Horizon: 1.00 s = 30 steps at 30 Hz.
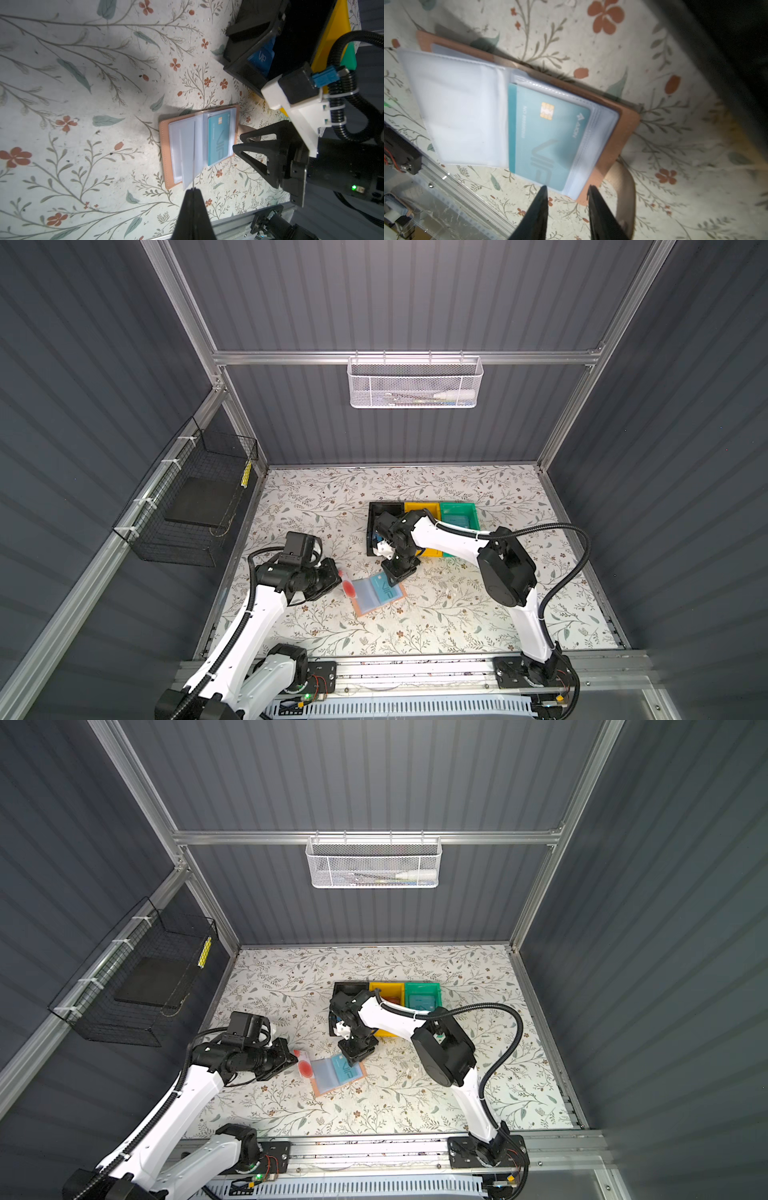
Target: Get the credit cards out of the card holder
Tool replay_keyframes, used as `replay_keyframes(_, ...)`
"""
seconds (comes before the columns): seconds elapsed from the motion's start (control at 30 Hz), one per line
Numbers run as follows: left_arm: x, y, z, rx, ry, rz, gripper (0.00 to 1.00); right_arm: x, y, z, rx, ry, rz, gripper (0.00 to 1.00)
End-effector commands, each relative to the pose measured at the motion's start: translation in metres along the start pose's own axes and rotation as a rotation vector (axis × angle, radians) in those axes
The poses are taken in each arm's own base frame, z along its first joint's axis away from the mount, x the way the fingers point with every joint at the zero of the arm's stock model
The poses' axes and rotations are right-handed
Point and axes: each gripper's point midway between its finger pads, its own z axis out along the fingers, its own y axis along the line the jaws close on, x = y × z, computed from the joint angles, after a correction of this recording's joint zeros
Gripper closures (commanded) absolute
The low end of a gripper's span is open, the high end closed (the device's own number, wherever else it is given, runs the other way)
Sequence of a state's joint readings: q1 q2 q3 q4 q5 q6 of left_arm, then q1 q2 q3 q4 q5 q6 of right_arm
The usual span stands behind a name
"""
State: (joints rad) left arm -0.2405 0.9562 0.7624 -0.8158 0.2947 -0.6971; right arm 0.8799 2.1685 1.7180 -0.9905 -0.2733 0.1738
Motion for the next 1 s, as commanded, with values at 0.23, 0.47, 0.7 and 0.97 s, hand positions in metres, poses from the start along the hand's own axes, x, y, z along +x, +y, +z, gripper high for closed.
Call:
replay_keyframes(0.23,0.001,-0.047,-0.003,0.269,0.02,0.126,1.0,-0.001,0.017,-0.084,-0.299,-0.127,-0.047,0.61)
replay_keyframes(0.47,-0.011,-0.103,-0.003,0.592,0.024,0.223,1.0,-0.004,0.01,-0.157,-0.584,-0.272,-0.013,0.59)
replay_keyframes(0.7,-0.008,-0.141,-0.007,0.716,0.068,0.349,1.0,-0.008,0.005,-0.165,-0.632,-0.293,-0.012,0.59)
replay_keyframes(0.97,-0.004,-0.169,0.003,0.763,0.093,0.415,1.0,-0.01,0.006,-0.162,-0.651,-0.299,-0.002,0.59)
